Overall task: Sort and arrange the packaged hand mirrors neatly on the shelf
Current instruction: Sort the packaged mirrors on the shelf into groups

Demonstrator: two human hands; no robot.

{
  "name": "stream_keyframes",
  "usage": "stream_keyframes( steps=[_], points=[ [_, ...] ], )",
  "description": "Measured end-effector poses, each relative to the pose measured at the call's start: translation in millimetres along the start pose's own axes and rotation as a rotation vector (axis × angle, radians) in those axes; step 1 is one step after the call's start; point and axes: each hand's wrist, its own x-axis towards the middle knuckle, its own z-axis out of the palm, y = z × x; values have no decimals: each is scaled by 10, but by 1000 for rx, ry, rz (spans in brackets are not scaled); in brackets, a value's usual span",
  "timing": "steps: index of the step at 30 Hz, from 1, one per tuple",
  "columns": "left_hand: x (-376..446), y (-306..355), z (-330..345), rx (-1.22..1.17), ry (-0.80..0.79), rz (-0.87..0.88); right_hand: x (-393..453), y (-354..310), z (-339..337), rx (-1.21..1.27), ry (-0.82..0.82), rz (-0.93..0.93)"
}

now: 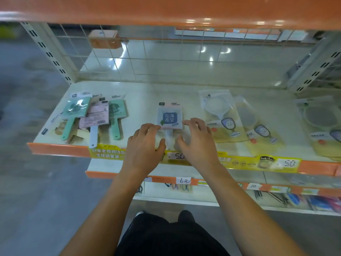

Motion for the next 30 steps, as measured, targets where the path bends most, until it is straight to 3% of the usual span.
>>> stream_keyframes(
  steps=[17, 30],
  points=[
    [258, -294, -101, 15, -23, 15, 298, -254, 200, -38, -2, 54],
    [383, -477, -152, -3, -37, 37, 458, -379, 455, -188, -133, 114]
  ],
)
